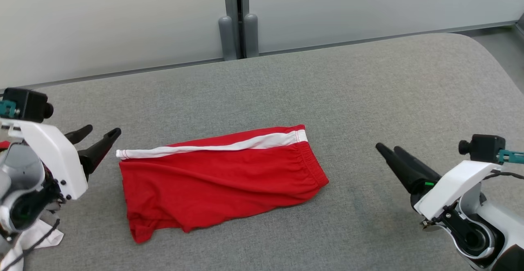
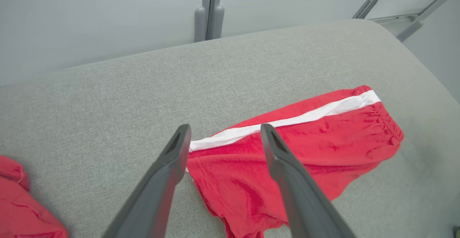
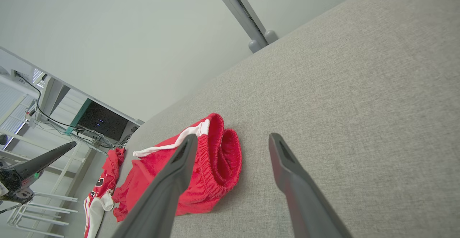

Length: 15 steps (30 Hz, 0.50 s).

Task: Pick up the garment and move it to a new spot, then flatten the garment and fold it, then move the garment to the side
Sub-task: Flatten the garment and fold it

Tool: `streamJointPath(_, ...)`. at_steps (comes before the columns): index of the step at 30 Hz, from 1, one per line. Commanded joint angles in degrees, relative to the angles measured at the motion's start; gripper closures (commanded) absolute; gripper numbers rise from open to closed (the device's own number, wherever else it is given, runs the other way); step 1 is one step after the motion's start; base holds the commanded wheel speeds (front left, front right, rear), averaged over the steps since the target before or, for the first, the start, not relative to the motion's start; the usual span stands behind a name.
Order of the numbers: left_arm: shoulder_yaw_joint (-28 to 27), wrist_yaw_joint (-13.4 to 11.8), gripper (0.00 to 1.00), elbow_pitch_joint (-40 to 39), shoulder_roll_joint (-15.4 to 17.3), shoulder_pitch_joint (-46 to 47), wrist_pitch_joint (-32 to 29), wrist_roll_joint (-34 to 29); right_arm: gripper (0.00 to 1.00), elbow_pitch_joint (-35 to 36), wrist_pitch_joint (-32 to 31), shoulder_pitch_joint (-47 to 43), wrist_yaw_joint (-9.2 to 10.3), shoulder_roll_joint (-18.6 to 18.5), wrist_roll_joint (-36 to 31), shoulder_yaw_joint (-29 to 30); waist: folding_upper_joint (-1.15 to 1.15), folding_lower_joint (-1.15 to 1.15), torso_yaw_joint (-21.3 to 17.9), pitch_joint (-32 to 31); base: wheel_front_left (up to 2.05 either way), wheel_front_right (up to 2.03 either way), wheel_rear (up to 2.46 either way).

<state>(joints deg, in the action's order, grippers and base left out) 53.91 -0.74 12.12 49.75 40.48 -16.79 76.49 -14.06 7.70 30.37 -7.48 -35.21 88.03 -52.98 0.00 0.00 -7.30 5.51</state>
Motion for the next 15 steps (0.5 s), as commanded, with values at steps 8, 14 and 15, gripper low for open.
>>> streamJointPath(8, -5.0, -14.5, 0.00, -8.5, -0.2, -12.0, 25.2, -6.8, 0.00, -4.9, 7.3, 0.5, -0.03, 1.7, -10.4, 4.4, 0.00, 0.00, 0.8, -1.2, 0.00, 0.00, 0.00)
streamJointPath(14, -11.6, -22.6, 0.00, -13.3, -4.5, -19.2, 31.9, -12.5, 0.00, -4.7, 7.5, -4.7, -0.03, 6.8, -23.1, 17.9, 0.00, 0.00, 1.8, -1.7, 0.00, 0.00, 0.00)
streamJointPath(15, -14.8, -23.6, 0.00, -14.2, -5.6, -20.2, 32.0, -15.1, 0.00, -4.1, 7.5, -5.7, -0.04, 8.0, -25.3, 20.1, 0.00, 0.00, 2.0, -1.8, 0.00, 0.00, 0.00)
